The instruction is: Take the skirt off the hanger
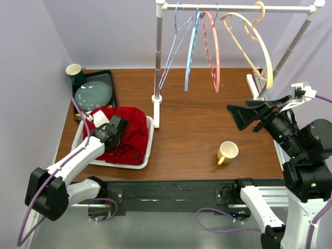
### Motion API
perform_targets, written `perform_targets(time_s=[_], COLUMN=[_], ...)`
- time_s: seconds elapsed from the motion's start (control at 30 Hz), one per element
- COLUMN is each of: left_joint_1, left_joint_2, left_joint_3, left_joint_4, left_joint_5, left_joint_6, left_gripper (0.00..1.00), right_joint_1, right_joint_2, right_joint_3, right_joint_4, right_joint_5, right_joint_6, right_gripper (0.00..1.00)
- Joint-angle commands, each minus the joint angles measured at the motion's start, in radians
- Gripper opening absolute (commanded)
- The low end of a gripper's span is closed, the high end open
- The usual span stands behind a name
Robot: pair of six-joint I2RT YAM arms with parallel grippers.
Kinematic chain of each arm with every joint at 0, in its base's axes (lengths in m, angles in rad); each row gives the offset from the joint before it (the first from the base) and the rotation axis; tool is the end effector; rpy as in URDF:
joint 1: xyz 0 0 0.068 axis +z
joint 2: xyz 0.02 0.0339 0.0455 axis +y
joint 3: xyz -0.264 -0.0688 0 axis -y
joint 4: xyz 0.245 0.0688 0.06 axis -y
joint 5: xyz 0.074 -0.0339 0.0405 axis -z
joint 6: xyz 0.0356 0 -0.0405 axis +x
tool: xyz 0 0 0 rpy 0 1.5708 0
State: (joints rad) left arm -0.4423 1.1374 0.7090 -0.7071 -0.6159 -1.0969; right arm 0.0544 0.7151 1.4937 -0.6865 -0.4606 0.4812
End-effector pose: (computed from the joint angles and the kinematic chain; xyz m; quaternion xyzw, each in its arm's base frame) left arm 0.1899 -0.0672 0.2124 -0.3611 0.8600 0.0694 0.3537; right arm 0.0574 0.0190 0.5111 -0.0259 0.6769 0.3387 0.6531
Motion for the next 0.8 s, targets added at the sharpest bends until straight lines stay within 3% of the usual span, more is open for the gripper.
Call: perform_targets(time_s=[0.0, 0.13, 0.33, 0.5, 0.63, 0.77], left_joint_1=[0.002, 0.002, 0.001, 0.002, 0.002, 0.001], left_joint_2=[-0.022, -0.147, -0.353, -0.456, -0.524, -0.533], left_joint_3=[0.196, 0.36, 0.31, 0.235, 0.219, 0.262], left_joint_4=[-0.044, -0.059, 0.187, 0.299, 0.379, 0.406], left_joint_5=[0.047, 0.042, 0.272, 0.52, 0.634, 0.742], left_joint_6=[0.05, 0.213, 0.575, 0.788, 0.836, 0.855], left_gripper=[0.48, 0.71, 0.97, 1.0, 1.0, 1.0], right_joint_1=[0.004, 0.004, 0.005, 0.013, 0.025, 0.079], right_joint_2=[0.009, 0.026, 0.098, 0.173, 0.247, 0.179], right_joint_3=[0.019, 0.025, 0.033, 0.06, 0.163, 0.044], right_joint_4=[0.041, 0.021, -0.047, -0.091, -0.185, -0.189], right_joint_5=[-0.01, -0.036, -0.102, -0.105, -0.078, 0.007], right_joint_6=[0.034, 0.028, -0.006, -0.039, -0.093, -0.121], right_gripper=[0.95, 0.95, 0.92, 0.91, 0.88, 0.9])
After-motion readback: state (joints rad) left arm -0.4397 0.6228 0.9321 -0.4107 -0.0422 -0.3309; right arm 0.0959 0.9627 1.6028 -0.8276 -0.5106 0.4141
